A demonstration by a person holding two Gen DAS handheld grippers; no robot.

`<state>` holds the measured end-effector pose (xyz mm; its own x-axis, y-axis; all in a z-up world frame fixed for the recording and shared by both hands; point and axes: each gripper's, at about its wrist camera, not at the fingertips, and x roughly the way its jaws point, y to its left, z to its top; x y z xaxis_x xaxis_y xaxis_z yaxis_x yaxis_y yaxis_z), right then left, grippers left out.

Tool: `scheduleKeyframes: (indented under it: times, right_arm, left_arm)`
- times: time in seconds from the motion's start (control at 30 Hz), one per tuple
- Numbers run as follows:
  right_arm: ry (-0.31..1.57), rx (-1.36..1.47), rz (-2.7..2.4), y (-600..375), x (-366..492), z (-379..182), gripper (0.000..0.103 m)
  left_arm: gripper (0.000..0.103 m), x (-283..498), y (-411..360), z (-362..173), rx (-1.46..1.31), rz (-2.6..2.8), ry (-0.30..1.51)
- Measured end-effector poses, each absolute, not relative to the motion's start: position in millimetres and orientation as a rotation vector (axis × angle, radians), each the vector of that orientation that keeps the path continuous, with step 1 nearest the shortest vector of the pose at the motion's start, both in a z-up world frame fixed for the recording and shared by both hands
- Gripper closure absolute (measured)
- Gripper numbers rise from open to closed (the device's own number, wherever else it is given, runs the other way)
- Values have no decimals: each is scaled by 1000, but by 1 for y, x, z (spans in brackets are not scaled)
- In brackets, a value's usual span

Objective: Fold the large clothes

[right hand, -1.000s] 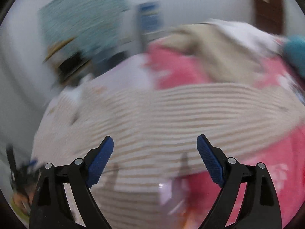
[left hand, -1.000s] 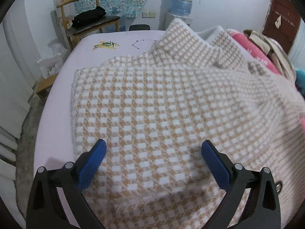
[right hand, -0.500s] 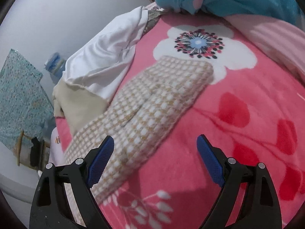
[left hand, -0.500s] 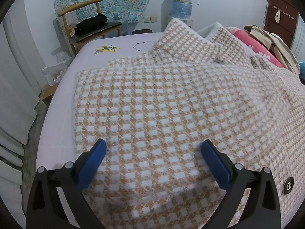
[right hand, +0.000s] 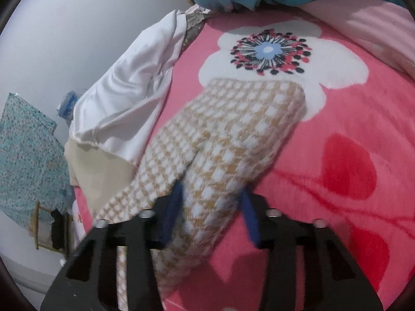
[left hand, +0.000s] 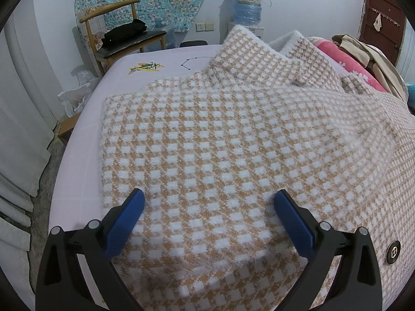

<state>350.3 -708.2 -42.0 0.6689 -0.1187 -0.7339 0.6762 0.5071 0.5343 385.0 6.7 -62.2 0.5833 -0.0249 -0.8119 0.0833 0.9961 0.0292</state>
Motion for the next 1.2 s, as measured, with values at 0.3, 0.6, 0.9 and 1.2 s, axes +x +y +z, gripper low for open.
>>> scheduleKeyframes:
  times: [0.3,0.6,0.9,1.2]
  right_arm:
    - [540,787,-419,-682,338,35,94]
    - [362,495,-126,-565,336,188,95]
    - [333,339,241,-401,351,258,95]
    - [612,293,601,-248,393,176,53]
  left_arm:
    - [5,385,7,-62,65,-67,944]
    - [5,384,8,-62,63,-66,941]
    - [5,384,10,-60,47,-80,931]
    - [5,355,16,-41,94,-114,874]
